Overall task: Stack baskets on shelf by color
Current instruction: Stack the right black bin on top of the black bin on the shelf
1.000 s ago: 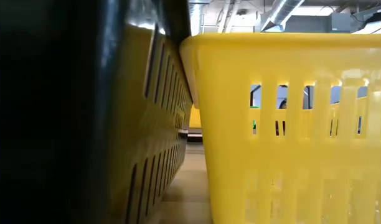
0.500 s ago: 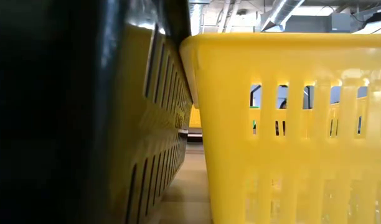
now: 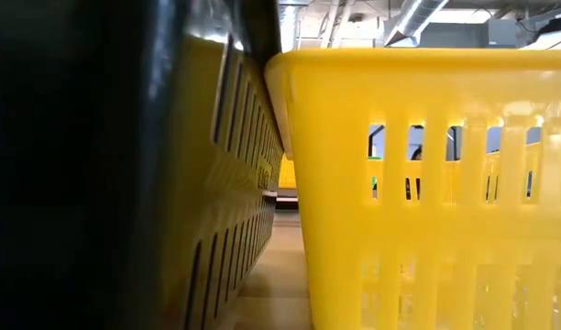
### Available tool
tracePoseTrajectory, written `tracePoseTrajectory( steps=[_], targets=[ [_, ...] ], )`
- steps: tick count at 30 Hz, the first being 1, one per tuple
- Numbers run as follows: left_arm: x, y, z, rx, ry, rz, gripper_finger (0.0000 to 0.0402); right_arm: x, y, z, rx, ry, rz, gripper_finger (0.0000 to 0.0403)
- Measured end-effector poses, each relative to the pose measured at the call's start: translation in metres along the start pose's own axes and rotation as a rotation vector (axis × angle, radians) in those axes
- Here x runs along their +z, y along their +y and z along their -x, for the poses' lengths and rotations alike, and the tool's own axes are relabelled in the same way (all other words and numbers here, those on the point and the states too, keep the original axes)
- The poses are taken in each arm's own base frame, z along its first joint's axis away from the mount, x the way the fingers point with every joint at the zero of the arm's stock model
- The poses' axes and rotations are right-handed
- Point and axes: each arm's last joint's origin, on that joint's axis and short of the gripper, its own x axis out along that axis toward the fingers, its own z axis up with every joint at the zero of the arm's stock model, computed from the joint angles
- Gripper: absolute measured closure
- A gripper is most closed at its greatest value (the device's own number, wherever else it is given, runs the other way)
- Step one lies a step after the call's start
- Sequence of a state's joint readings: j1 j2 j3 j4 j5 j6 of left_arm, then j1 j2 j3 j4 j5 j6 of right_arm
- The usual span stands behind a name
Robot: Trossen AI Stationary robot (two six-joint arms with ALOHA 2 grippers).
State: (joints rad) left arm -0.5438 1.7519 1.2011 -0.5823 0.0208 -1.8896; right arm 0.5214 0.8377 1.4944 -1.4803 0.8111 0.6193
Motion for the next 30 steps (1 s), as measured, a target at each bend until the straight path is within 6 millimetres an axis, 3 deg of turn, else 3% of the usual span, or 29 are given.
tracePoseTrajectory(
  steps=[7, 19, 22, 26, 30],
  targets=[
    [0.001, 0.002, -0.008, 0.027, -0.013, -0.004, 0.0281, 0.000, 0.000, 0.000, 0.000, 0.000, 0.003, 0.0400],
    [-0.001, -0.005, -0.050, -0.011, 0.058, -0.001, 0.0284, 0.000, 0.000, 0.000, 0.000, -0.001, 0.002, 0.0400],
    [0.001, -0.005, -0.051, 0.001, 0.054, -0.006, 0.0313, 0.000, 0.000, 0.000, 0.000, -0.001, 0.001, 0.0400],
    [0.007, -0.001, -0.046, 0.059, -0.005, -0.042, 0.0387, 0.000, 0.000, 0.000, 0.000, -0.001, -0.001, 0.0400],
    [0.014, -0.008, -0.035, 0.111, -0.024, -0.091, 0.0399, 0.000, 0.000, 0.000, 0.000, -0.001, -0.001, 0.0400]
  ],
)
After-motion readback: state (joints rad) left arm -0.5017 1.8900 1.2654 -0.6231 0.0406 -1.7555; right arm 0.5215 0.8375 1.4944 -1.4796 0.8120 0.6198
